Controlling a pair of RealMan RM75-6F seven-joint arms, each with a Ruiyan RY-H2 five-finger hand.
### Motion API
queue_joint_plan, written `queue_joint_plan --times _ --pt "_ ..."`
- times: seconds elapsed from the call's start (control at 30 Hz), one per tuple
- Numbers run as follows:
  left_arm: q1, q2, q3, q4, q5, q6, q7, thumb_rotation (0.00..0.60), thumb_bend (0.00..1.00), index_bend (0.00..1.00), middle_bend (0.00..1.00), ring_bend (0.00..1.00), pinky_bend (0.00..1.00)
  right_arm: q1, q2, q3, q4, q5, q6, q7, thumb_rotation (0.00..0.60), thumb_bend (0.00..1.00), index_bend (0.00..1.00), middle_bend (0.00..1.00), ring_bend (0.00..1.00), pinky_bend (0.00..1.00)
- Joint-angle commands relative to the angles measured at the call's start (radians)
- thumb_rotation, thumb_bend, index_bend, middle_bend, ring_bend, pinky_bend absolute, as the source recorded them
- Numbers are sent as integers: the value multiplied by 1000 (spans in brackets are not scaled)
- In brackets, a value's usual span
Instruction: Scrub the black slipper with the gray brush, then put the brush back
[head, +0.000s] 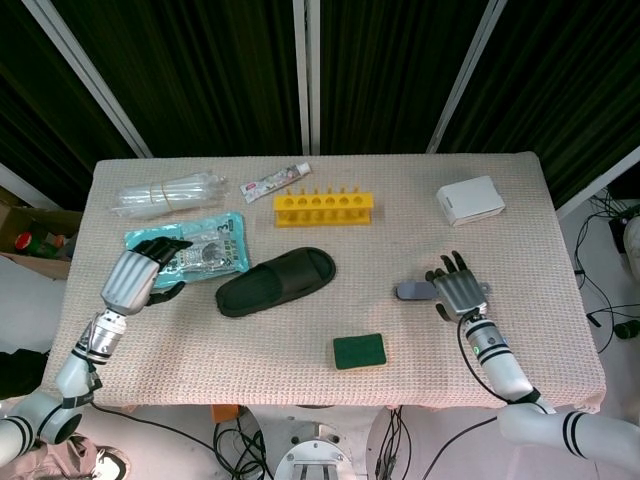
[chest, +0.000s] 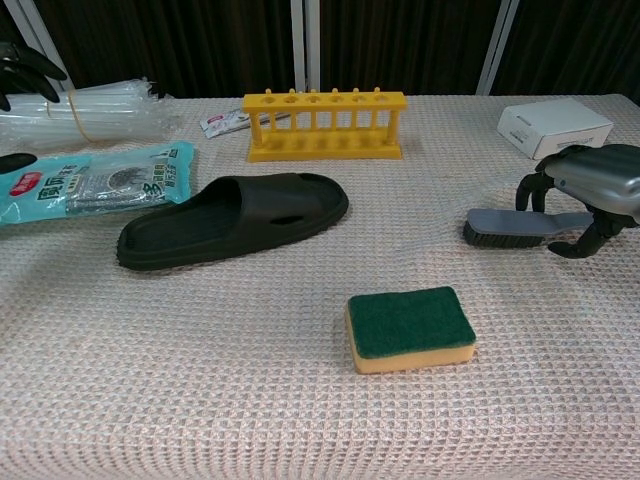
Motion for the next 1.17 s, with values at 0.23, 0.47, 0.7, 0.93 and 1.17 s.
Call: queue_joint_plan --times 0.23,0.47,0.7,0.93,1.17 --pt "-1 2 -5 -3 1 1 3 600 242 220 300 264 378 -10 20 8 -29 -17 6 10 600 238 94 217 0 0" --pt "23 44 -24 -37 -7 52 50 600 242 219 299 257 376 -84 133 -5 -141 -241 203 97 600 176 0 0 0 0" --pt "124 212 -42 -266 -212 3 295 441 61 125 145 119 266 -293 228 -44 -128 -401 543 262 600 155 0 0 0 0" --pt "263 279 17 -339 -246 106 402 247 5 111 136 105 237 -411 254 -84 -23 -419 600 418 600 156 0 0 0 0" --pt "343 279 70 -290 -155 185 309 275 5 112 153 105 235 -460 212 -83 93 -439 596 498 600 158 0 0 0 0"
